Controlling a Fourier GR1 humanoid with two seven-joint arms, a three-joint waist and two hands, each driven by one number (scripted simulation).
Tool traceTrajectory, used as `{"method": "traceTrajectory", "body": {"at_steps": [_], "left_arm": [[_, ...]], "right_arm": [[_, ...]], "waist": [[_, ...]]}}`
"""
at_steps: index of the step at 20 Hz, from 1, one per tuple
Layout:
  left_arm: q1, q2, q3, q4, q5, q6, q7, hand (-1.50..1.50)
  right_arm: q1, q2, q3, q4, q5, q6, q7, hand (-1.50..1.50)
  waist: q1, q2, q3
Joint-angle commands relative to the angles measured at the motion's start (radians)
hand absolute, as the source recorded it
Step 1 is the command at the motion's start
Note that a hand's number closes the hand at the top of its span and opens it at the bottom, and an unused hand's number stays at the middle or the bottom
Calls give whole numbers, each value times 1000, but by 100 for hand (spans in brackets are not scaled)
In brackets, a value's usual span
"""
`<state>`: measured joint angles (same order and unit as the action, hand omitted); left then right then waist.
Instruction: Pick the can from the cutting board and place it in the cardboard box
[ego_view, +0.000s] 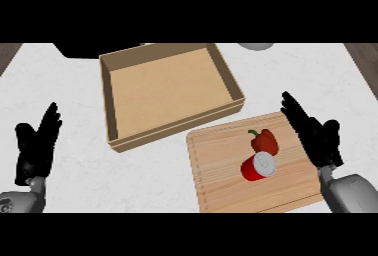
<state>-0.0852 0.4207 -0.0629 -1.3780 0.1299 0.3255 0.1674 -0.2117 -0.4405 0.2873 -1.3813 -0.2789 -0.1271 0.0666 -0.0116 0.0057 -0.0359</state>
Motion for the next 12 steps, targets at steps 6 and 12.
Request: {"method": "traceTrajectory", "body": {"at_steps": [6, 12], "left_arm": [[-28, 11, -77, -63, -79, -40, -91, 0], [85, 3, -88, -106, -58, -92, -138, 0]], "right_arm": [[-225, 166, -27, -255, -111, 71, -171, -150], [-9, 163, -54, -178, 120, -225, -227, -150]], "waist": [[27, -18, 39], [10, -8, 37]]}}
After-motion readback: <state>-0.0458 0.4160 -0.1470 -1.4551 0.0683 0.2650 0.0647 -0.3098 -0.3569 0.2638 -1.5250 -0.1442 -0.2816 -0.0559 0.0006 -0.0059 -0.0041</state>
